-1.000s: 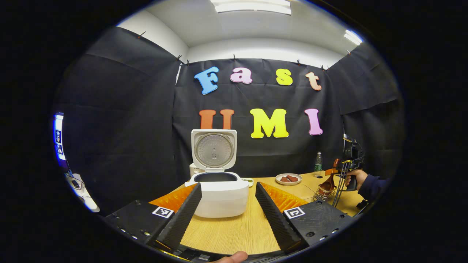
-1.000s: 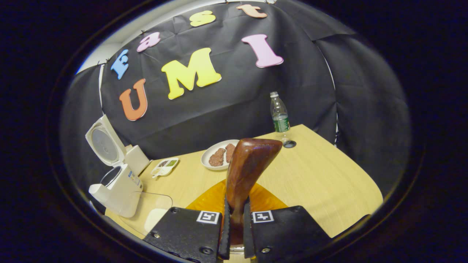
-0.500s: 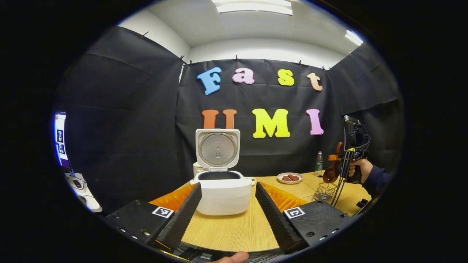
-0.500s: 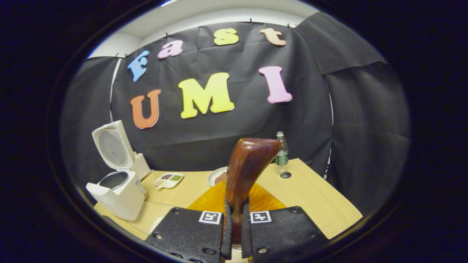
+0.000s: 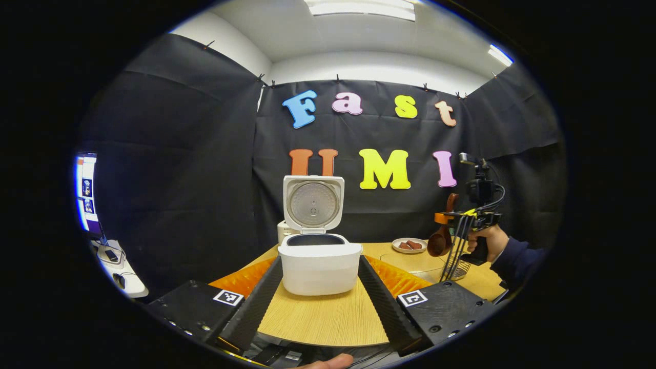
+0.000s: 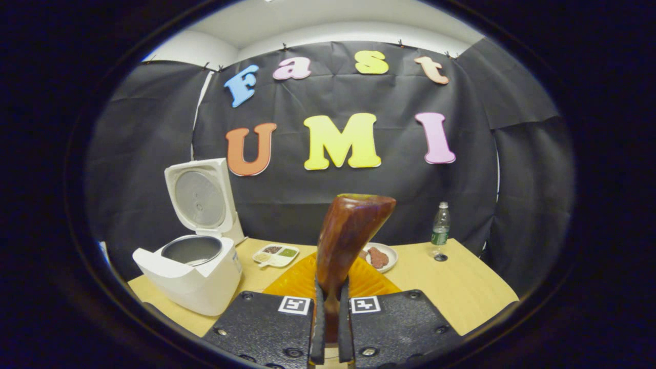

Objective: Close the left gripper, press the button to open the rice cooker; take a wooden spoon from the chopstick holder with the right hand, scoop a spoonful of rice and pour it into the rice cooker, then put the wooden spoon back into the chopstick holder.

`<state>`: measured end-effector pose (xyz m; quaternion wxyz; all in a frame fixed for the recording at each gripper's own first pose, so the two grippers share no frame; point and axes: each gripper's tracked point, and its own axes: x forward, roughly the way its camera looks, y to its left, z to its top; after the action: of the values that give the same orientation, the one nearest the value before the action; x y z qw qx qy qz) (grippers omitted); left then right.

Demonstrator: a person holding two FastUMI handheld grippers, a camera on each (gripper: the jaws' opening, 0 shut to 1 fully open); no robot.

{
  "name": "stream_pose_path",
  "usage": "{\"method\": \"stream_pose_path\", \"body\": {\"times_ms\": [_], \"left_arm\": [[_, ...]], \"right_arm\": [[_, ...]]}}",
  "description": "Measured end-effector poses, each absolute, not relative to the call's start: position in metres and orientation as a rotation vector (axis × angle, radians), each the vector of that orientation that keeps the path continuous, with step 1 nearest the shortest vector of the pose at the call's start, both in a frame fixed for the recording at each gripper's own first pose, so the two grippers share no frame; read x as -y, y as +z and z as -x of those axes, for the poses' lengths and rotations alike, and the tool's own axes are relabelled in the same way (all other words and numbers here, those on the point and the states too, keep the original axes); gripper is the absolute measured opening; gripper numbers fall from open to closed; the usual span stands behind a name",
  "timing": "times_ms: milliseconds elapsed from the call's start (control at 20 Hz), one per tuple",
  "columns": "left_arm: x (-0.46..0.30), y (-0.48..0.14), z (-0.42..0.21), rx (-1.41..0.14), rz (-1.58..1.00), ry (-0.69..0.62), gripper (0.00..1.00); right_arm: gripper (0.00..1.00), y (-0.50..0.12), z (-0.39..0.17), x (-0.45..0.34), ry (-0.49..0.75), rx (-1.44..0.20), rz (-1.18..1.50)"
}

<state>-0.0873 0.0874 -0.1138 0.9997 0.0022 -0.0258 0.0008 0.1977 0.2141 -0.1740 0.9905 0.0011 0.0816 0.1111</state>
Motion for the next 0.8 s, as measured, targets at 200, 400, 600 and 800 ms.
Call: {"method": "stream_pose_path", "body": {"times_ms": [200, 400, 600, 800], "left_arm": [[-0.1, -0.115, 0.093, 0.049, -0.002, 0.008, 0.94], [-0.105, -0.115, 0.1, 0.058, -0.001, 0.002, 0.94], [-0.113, -0.122, 0.103, 0.051, -0.016, 0.012, 0.94], [-0.125, -0.135, 0.103, 0.021, -0.002, 0.036, 0.94]], "right_arm": [[0.16, -0.216, -0.21, -0.232, 0.175, -0.199, 0.067], [0.16, -0.251, -0.23, -0.232, 0.124, -0.244, 0.139], [0.16, -0.283, -0.243, -0.222, 0.061, -0.315, 0.173], [0.16, -0.289, -0.248, -0.221, -0.029, -0.305, 0.185]]}}
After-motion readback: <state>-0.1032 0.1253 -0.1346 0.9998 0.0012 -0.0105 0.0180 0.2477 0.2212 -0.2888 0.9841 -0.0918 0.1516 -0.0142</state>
